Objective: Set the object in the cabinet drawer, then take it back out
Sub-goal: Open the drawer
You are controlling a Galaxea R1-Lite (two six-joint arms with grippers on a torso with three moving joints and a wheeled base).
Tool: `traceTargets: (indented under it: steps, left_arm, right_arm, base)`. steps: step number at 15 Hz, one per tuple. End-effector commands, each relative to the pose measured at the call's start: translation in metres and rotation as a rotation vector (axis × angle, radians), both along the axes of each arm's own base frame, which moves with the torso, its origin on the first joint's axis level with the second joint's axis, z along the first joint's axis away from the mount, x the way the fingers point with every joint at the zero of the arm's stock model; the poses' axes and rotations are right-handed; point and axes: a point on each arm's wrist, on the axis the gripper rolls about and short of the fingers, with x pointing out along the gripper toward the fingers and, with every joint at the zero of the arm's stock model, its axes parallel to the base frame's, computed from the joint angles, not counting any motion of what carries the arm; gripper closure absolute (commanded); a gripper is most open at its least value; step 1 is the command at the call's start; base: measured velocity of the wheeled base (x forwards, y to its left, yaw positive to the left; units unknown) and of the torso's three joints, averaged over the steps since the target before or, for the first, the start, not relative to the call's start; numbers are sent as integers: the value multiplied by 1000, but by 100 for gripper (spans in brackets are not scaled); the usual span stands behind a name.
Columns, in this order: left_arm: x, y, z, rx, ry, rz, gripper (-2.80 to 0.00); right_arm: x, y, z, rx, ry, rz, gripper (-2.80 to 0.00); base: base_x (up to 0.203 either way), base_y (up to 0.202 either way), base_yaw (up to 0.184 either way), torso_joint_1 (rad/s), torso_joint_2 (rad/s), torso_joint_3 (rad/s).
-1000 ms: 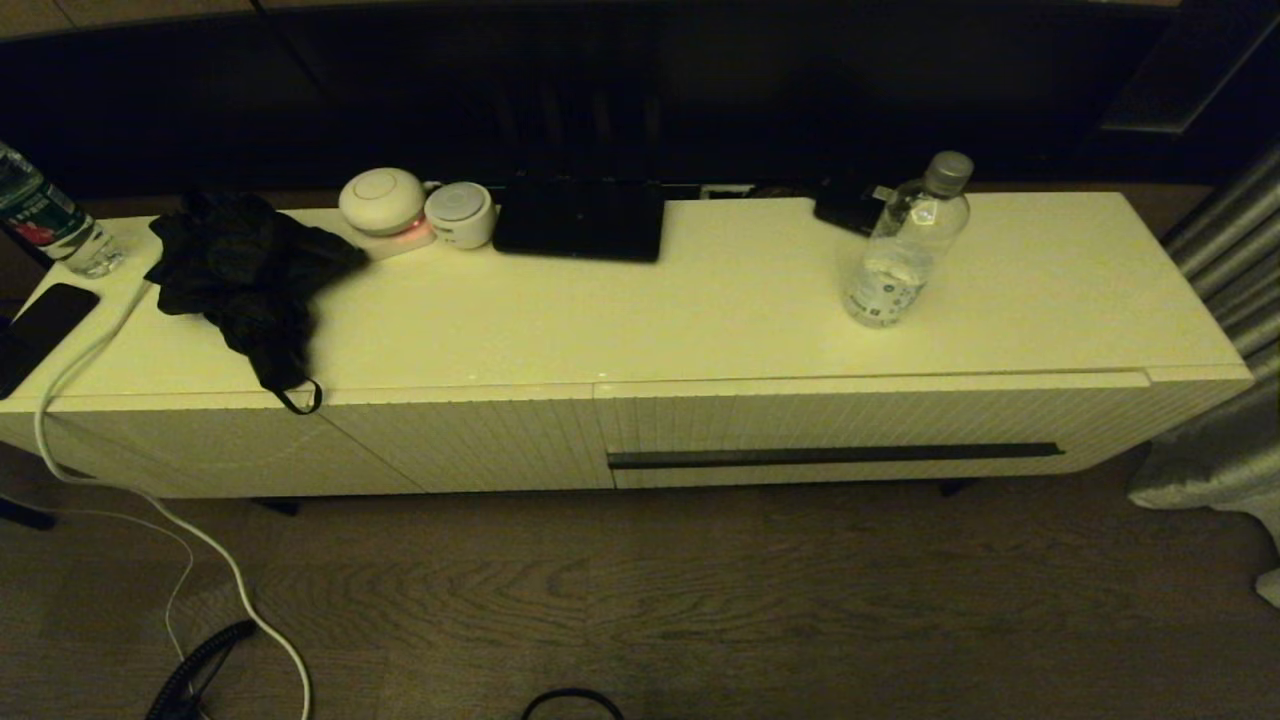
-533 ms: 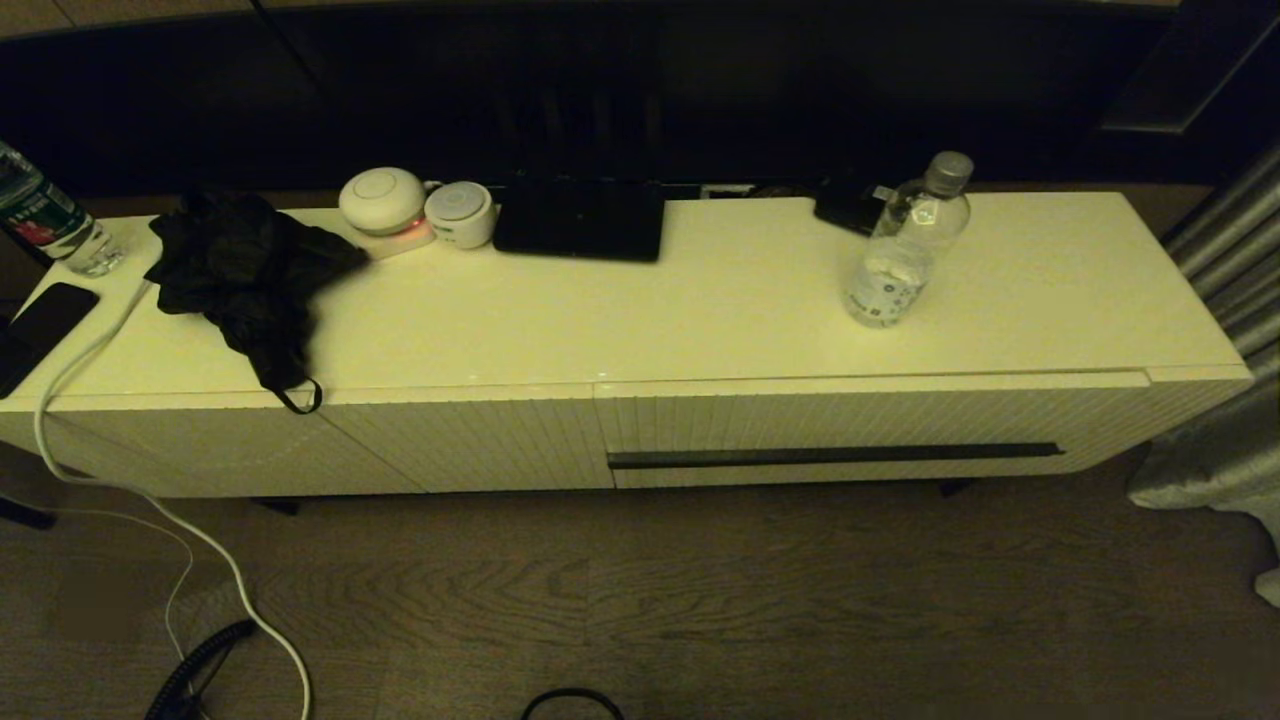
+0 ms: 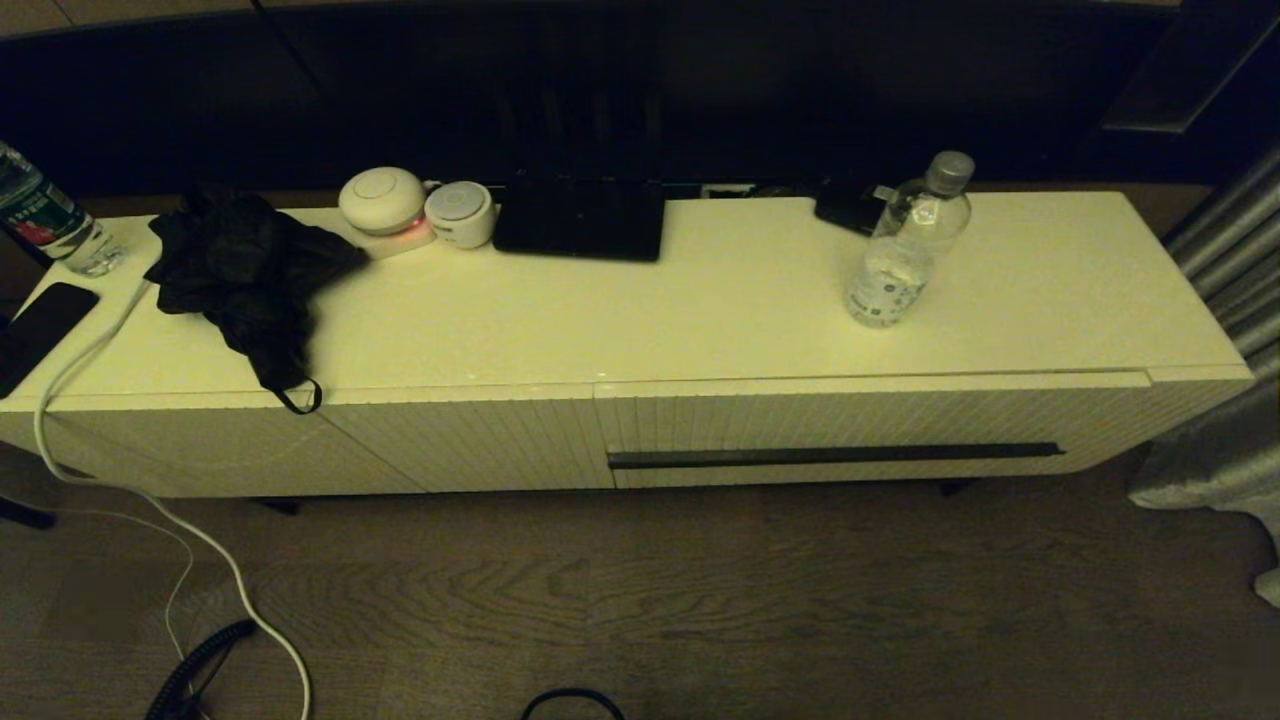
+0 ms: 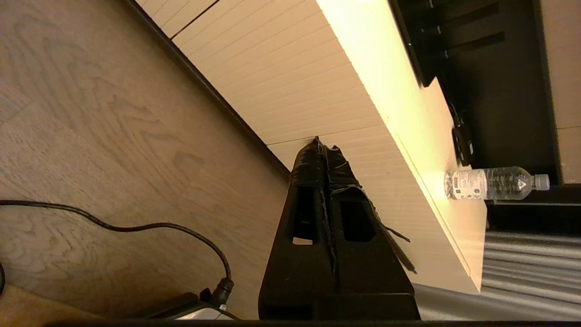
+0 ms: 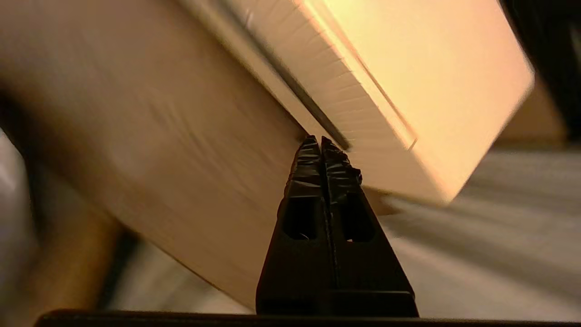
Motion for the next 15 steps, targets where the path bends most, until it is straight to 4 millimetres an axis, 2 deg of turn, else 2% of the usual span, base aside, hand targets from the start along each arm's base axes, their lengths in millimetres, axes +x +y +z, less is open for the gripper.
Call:
traceTargets:
  steps: [1,6,10,12,15]
  left_arm:
    - [0,0,0,-6,-2,0,0]
    - [0,0,0,-6,-2,0,0]
    - [0,0,0,-6,-2,0,0]
    - [0,0,0,-6,-2,0,0]
    - [0,0,0,-6,-2,0,0]
  right_arm:
    - [40,3,-9,-283,89,122,0]
    - [65,33,-30,-510,179,279,0]
    - [105,75,-49,-551,154,350,0]
    - [119,93,-66,-572,149,346,0]
    - [134,107,-100,-594,200,353,0]
  base:
    - [0,0,0,0,0,0]
    - [0,0,0,0,0,0]
    - [0,0,0,0,0,0]
    - [0,0,0,0,0,0]
    - [0,0,0,0,0,0]
